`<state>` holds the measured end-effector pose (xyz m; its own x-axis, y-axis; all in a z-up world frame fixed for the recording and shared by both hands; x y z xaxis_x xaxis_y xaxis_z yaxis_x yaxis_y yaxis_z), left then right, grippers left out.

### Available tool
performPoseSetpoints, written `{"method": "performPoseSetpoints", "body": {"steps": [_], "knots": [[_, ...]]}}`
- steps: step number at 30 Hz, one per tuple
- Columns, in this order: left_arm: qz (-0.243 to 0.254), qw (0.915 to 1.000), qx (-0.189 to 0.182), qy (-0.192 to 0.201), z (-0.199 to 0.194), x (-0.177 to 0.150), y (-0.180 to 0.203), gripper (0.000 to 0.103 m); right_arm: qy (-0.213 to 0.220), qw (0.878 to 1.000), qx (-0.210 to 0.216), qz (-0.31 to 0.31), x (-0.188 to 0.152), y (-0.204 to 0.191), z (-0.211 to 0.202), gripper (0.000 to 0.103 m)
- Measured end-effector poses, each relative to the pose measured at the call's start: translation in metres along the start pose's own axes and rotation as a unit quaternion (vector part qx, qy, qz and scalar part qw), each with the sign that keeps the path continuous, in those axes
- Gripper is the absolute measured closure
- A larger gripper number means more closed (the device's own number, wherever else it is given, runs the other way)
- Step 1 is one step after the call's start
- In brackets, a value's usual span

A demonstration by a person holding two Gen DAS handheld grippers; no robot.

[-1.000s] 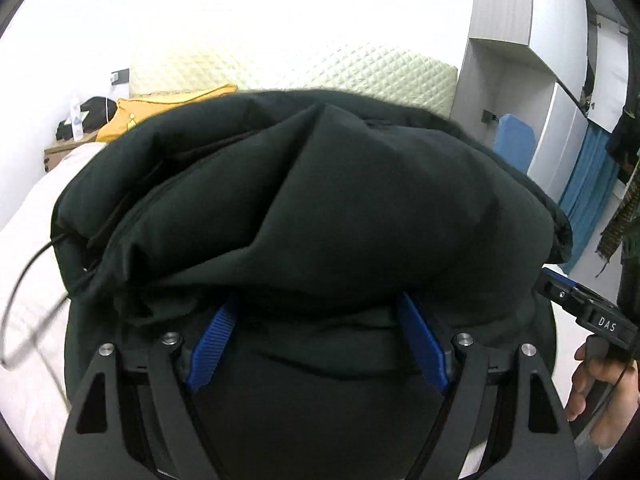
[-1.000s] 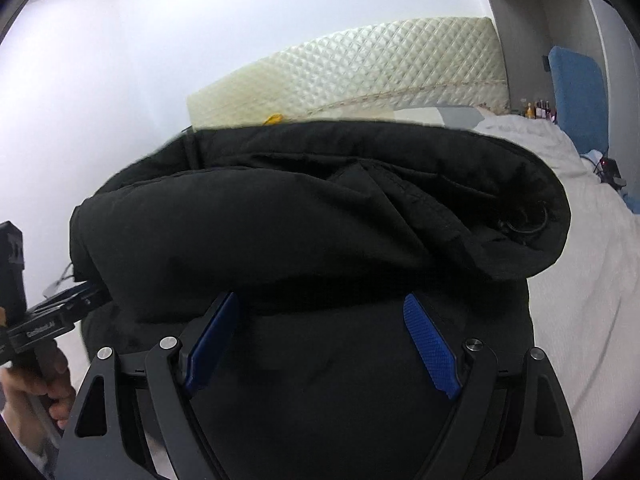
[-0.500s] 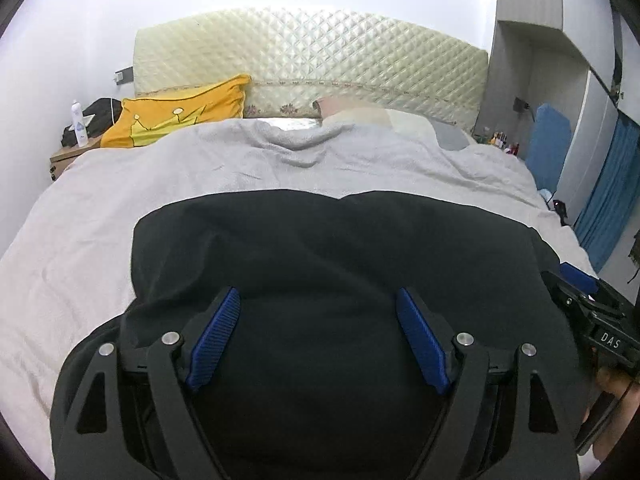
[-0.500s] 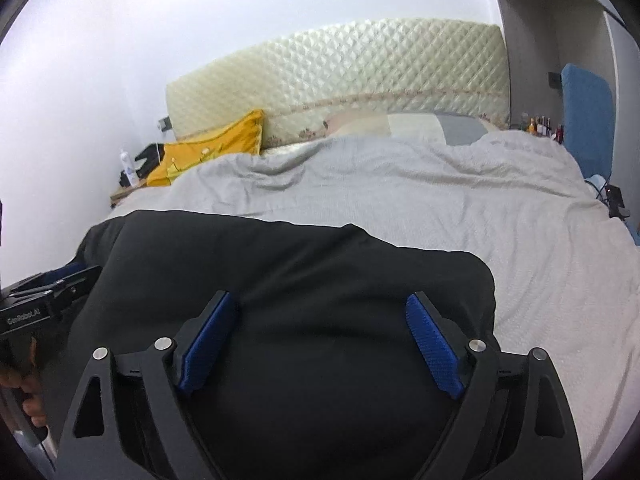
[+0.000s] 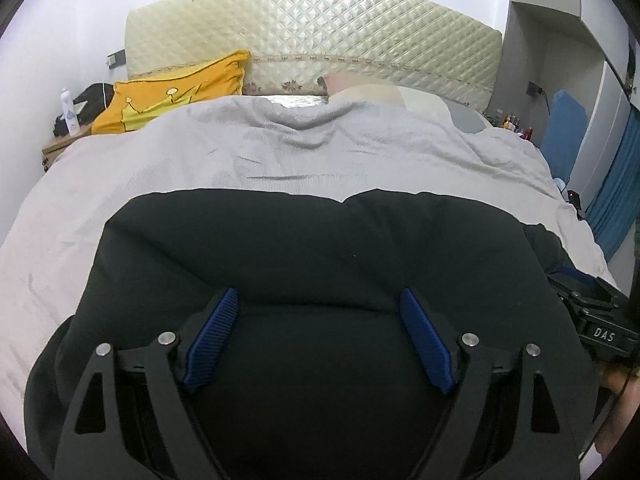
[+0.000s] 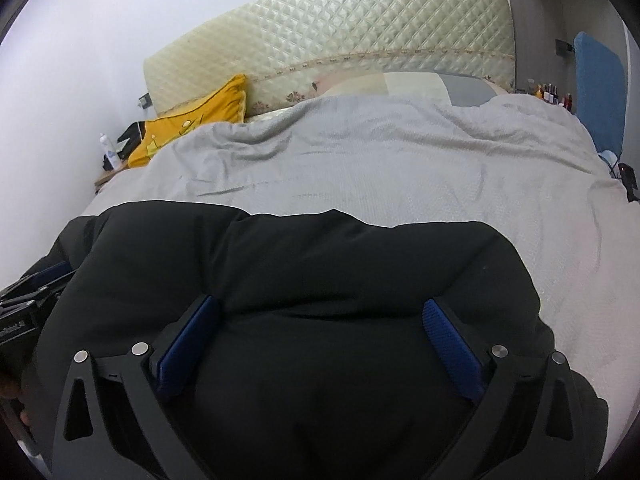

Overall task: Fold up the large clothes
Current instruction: 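Lower the folded hem onto the jacket and open both grippers, then raise both grippers away from the folded jacket bundle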

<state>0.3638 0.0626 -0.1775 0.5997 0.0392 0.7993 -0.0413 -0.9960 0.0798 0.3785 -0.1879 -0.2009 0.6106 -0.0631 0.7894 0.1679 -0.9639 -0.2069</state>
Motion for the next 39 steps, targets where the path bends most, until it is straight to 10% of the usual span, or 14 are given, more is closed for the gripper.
{"method": "performPoseSetpoints", "body": {"steps": [26,39], "knots": [[0.031,0.9972,0.068,0.002,-0.01,-0.016,-0.049,0.014,0.003,1.0,-0.02,0.015,-0.023,0.042,-0.03,0.0],[0.016,0.9982,0.027,0.051,-0.121,0.027,-0.016,0.0,0.086,0.996,-0.023,-0.004,0.037,0.024,-0.161,0.0]]}}
Point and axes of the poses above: each gripper's, at about its wrist camera, not at the fingertips, and z roughly the way its jaws point, y to its right, x to its top, the point moved 6 cm from there along z, roughly the way its jaws point, and after that the axes turned 7 degrees about y, right-handed, at the moved point
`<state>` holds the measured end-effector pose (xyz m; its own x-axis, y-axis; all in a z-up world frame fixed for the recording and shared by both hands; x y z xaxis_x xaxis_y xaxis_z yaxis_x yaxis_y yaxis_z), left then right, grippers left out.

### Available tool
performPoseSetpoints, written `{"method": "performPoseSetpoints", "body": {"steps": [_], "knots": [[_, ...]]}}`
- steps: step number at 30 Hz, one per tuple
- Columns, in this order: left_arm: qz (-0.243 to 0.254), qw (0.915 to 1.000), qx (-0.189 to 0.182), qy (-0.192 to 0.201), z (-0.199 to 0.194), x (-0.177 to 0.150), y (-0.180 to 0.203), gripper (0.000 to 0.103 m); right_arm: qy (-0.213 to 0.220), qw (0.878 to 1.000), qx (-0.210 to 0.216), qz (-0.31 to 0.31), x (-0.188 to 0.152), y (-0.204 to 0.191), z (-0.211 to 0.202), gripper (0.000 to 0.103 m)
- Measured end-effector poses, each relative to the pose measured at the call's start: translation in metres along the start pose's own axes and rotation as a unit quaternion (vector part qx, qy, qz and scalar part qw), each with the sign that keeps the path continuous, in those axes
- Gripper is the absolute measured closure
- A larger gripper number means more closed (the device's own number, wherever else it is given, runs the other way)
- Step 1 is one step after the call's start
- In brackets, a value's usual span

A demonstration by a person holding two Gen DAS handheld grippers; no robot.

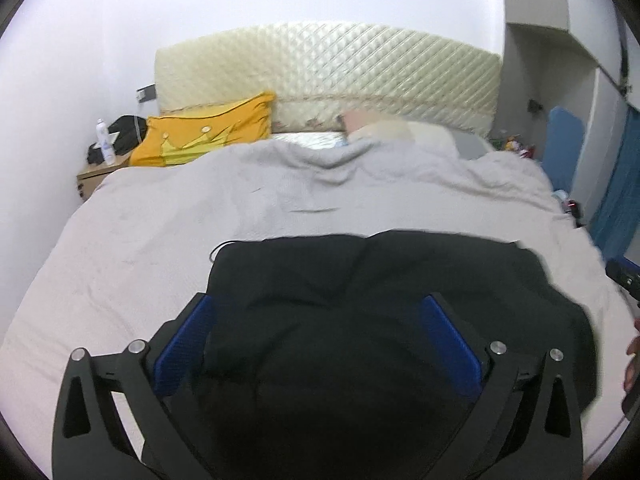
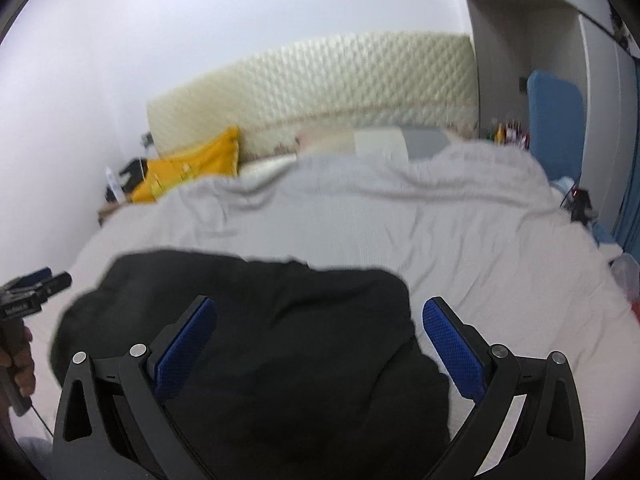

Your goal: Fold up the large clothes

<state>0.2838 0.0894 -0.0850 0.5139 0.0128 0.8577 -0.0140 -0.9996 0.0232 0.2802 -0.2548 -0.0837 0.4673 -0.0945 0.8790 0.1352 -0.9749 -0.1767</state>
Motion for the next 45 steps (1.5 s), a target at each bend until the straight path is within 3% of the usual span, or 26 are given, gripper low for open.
{"method": "performPoseSetpoints", "body": {"steps": [7,12,18,24,35,41,45], "knots": [[0.003,0.9982,-0.01,0.059,-0.104,0.049,0.007,0.0,0.071,0.997,0.021,0.007,0.054,-0.029,-0.099,0.0],[0.016,0.9952,-0.034,0.091,-0.179,0.064,0.022,0.0,0.116,0.992,0.046,0.003,0.085,-0.057,-0.174,0.0],[0.009,0.9896,-0.068,0.127,-0.254,0.065,0.033,0.0,0.152,0.984,0.091,0.009,0.092,-0.087,-0.257,0.0],[0.013,0.9849,-0.086,0.15,-0.297,0.046,0.039,0.0,0.187,0.978,0.094,-0.008,0.072,-0.105,-0.319,0.0],[0.006,0.9803,-0.066,0.186,-0.335,-0.003,0.05,0.0,0.201,0.974,0.103,-0.029,0.012,-0.136,-0.356,0.0],[-0.004,0.9819,-0.058,0.18,-0.337,-0.027,0.058,0.0,0.185,0.98,0.071,-0.034,-0.019,-0.137,-0.348,0.0],[0.007,0.9867,-0.052,0.154,-0.325,-0.048,0.066,0.0,0.166,0.984,0.052,-0.03,-0.036,-0.134,-0.338,0.0]]}}
Point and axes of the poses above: each gripper's, at about its wrist camera, not at the fingertips, and z roughly the way its jaws point, y to its right, x to its top, the point moved 6 cm from there along z, roughly the way its jaws point, and after that the axes turned 7 degrees about y, right-handed, at the moved point
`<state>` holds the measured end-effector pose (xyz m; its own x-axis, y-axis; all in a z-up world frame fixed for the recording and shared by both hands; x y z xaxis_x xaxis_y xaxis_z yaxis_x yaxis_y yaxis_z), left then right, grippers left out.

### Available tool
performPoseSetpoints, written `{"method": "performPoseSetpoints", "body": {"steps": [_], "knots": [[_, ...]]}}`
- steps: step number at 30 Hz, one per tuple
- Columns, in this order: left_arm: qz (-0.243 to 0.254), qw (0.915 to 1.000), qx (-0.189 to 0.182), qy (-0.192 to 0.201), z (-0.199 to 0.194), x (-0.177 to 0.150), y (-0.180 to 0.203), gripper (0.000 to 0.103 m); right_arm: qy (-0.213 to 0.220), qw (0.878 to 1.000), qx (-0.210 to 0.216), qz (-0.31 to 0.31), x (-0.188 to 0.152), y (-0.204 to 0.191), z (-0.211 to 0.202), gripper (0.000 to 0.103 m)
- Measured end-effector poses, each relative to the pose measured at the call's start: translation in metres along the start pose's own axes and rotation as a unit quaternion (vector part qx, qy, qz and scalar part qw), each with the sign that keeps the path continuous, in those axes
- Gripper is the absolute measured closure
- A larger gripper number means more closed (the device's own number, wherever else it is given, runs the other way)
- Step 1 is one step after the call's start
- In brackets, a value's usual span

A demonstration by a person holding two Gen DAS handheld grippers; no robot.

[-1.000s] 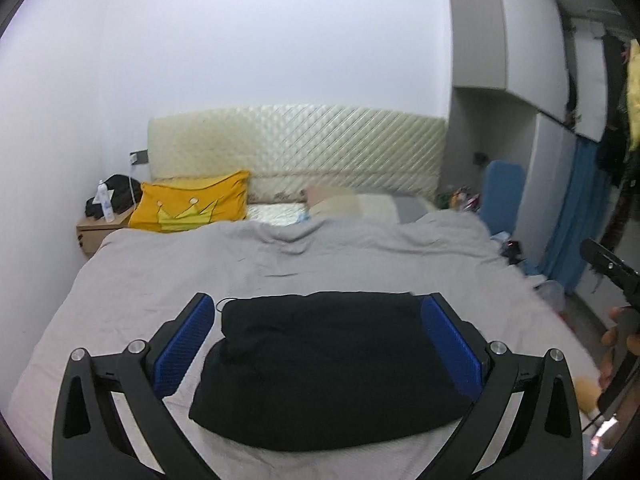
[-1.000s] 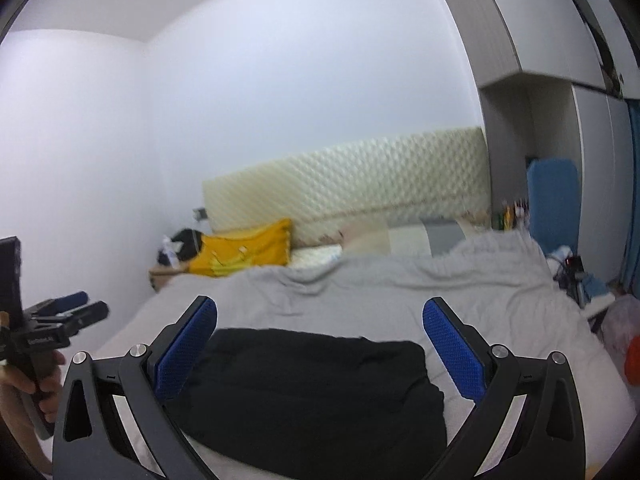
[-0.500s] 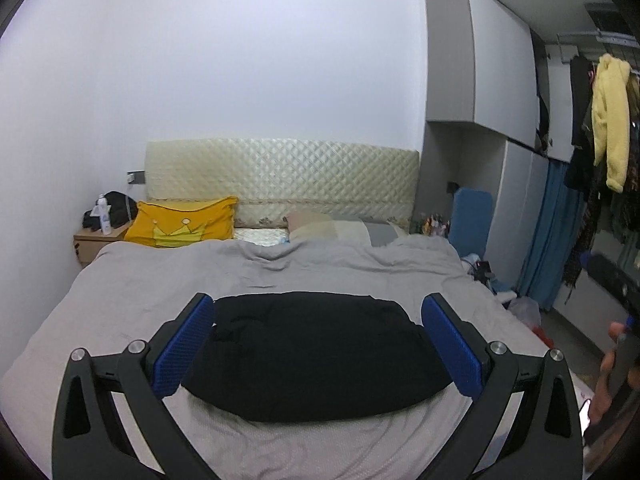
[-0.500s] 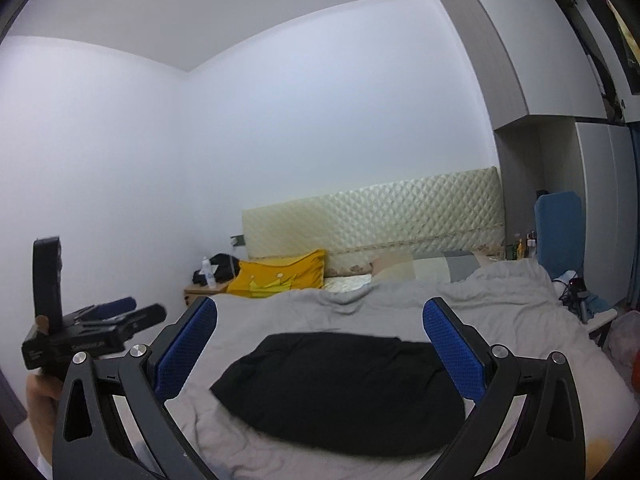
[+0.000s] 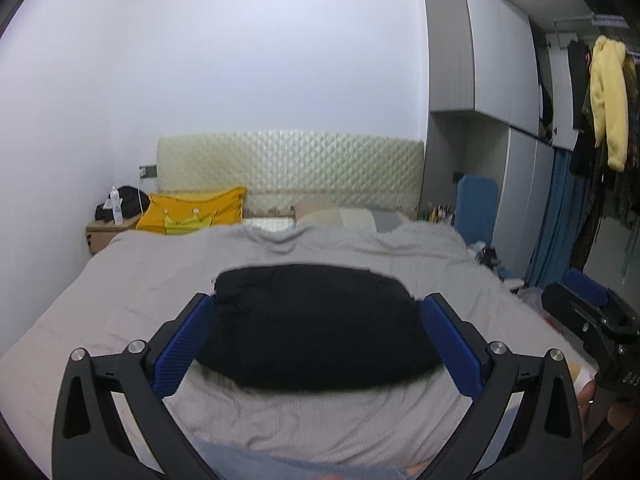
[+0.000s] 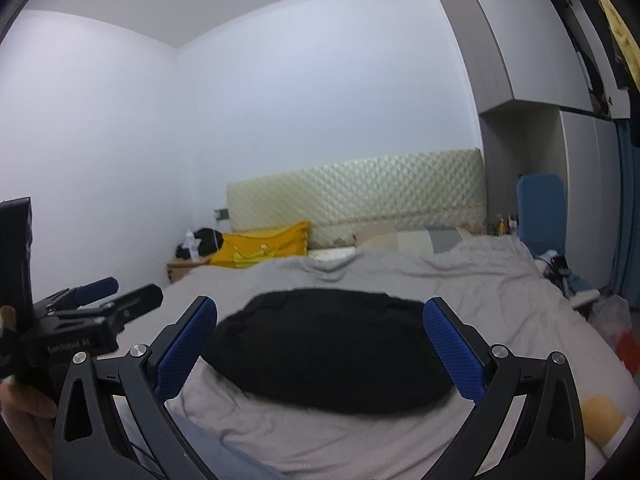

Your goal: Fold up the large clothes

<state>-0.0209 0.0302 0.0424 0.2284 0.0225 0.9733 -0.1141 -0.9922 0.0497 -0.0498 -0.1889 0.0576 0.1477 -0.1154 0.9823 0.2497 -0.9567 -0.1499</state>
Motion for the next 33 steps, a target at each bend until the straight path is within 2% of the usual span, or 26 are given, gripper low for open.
{"method": "performPoseSetpoints", "body": {"steps": [7,12,23,28,33], "knots": [[0.006,0.9987,0.01,-0.049,0.021,-0.032,0.001,0.0,-0.035,0.999,-0.016,0.002,-0.034,0.002,0.014,0.0],[-0.003,0.998,0.015,-0.061,0.027,-0.041,-0.002,0.0,-0.057,0.998,-0.026,0.013,-0.053,0.009,0.022,0.0],[-0.008,0.9961,0.007,-0.087,0.038,-0.054,0.002,0.0,-0.069,0.997,-0.04,0.014,-0.062,0.017,0.029,0.0],[-0.001,0.9964,0.017,-0.083,0.035,-0.053,0.0,0.0,-0.07,0.996,-0.044,0.012,-0.062,0.017,0.029,0.0],[-0.023,0.9962,0.026,-0.08,0.032,-0.052,-0.013,0.0,-0.07,0.996,-0.046,0.012,-0.062,0.016,0.028,0.0]]}}
Point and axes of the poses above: each gripper's, at about its wrist camera, not at the fingertips, and z roughly the way its jaws point, y to its right, x to its top, the point moved 6 cm from there along z, roughly the way its jaws point, and after that the axes turned 7 degrees about y, right-handed, at the moved point
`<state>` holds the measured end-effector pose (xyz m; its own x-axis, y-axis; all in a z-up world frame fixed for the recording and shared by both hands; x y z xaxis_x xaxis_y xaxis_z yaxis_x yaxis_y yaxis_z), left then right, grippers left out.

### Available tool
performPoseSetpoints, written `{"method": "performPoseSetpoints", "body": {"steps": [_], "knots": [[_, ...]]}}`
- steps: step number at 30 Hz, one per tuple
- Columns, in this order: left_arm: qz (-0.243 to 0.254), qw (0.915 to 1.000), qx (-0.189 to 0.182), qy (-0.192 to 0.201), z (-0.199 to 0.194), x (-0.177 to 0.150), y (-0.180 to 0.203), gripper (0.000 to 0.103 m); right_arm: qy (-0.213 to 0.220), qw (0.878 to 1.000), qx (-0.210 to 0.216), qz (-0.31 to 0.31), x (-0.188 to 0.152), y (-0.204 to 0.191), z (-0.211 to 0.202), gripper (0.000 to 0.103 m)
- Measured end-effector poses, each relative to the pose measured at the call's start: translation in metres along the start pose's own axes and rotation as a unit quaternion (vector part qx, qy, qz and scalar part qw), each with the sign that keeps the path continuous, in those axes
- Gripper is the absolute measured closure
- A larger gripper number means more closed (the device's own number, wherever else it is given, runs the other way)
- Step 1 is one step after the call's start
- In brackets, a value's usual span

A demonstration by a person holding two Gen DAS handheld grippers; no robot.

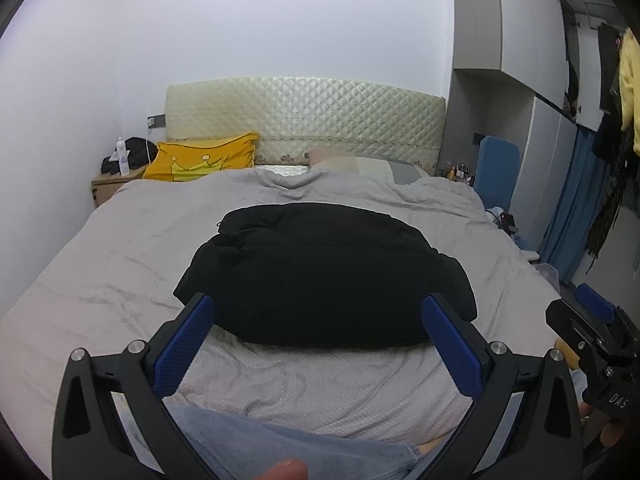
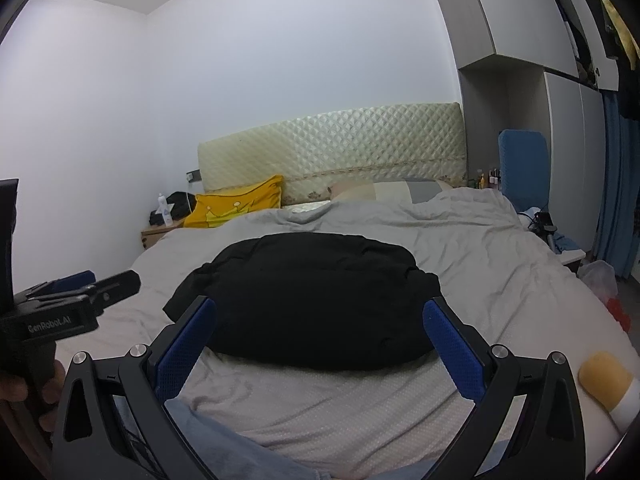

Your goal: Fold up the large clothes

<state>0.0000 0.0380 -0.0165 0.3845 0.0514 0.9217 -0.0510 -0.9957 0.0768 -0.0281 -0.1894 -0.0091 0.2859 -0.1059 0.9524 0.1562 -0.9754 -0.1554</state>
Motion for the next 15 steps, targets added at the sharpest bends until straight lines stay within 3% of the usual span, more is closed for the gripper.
{"method": "performPoseSetpoints", "body": {"steps": [15], "knots": [[-0.01,0.9998,0.016,-0.001,-0.006,-0.001,-0.015,0.0,-0.002,1.0,0.0,0.0,-0.001,-0.002,0.001,0.0]]}}
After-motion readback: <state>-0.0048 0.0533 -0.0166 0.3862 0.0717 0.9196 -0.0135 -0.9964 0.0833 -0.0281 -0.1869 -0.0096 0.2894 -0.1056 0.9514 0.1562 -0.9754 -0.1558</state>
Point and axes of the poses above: each gripper's, at about its wrist camera, not at the fingertips, and z roughly the way its jaws point, y to its right, x to its top, the point moved 6 cm from there along z, roughly the way its jaws point, and after that the axes turned 7 degrees about y, right-handed, at the moved point
